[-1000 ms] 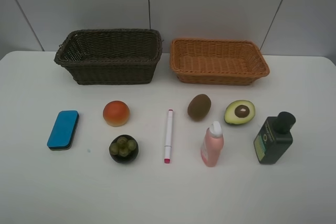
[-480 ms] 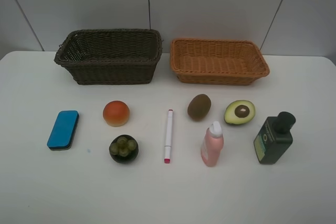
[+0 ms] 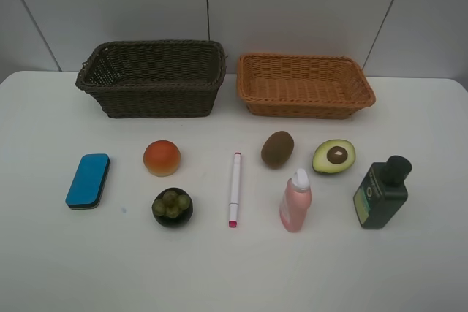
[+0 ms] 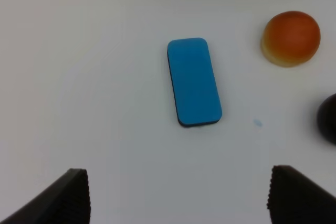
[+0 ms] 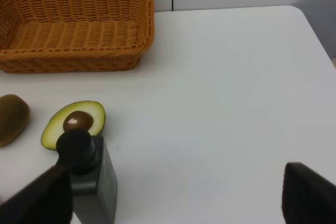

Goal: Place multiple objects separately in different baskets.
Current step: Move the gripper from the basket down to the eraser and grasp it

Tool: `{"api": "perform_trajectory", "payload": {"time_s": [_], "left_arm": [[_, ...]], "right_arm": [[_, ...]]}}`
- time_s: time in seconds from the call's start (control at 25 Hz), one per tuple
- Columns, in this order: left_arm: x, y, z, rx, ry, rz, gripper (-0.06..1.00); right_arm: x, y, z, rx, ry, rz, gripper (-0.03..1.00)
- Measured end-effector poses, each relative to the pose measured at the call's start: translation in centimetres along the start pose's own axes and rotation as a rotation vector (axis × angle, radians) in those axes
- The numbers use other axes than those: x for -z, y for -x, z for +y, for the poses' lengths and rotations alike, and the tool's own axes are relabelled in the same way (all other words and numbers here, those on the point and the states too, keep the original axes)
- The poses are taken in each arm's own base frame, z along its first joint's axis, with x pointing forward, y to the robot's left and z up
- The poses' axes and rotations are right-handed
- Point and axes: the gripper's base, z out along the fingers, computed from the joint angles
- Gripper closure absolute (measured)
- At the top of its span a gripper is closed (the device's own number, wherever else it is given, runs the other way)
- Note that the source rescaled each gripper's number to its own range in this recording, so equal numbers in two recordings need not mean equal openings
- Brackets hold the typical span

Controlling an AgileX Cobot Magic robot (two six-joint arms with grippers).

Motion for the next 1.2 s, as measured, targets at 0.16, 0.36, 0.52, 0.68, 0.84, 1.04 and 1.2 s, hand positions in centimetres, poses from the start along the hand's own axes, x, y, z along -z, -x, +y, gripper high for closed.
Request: {"api": "perform_trajectory", "payload": {"time_s": [0.16, 0.36, 0.52, 0.68, 0.84, 1.04, 1.2], "left_arm": [[-3.9, 2.9, -0.3, 0.028, -0.022, 0.19, 0.12], [-9.8, 5.3, -0.4, 0.055, -0.025, 0.4, 0.12], [-14.4, 5.9, -0.4, 0.072, -0.022, 0.505, 0.12], [-18.1, 5.7, -0.4, 0.089, -0.02, 0.557, 0.12], [-20.7, 5.1, -0.4, 0.106, -0.017, 0.577, 0.12], [-23.2, 4.3, -0.3, 0.113, -0.009, 0.586, 0.12], [-25.1, 3.6, -0.1, 0.117, -0.001, 0.583, 0.12]], "right_arm": [[0.0, 0.0, 0.0, 0.0, 0.0, 0.0, -0.03], [0.0, 0.0, 0.0, 0.0, 0.0, 0.0, -0.03], [0.0, 0.0, 0.0, 0.0, 0.0, 0.0, -0.03], [0.0, 0.0, 0.0, 0.0, 0.0, 0.0, -0.03], [0.0, 0.0, 0.0, 0.0, 0.0, 0.0, -0.03], [0.0, 0.0, 0.0, 0.0, 0.0, 0.0, -0.03], [0.0, 0.0, 0.0, 0.0, 0.0, 0.0, -0.03]]}}
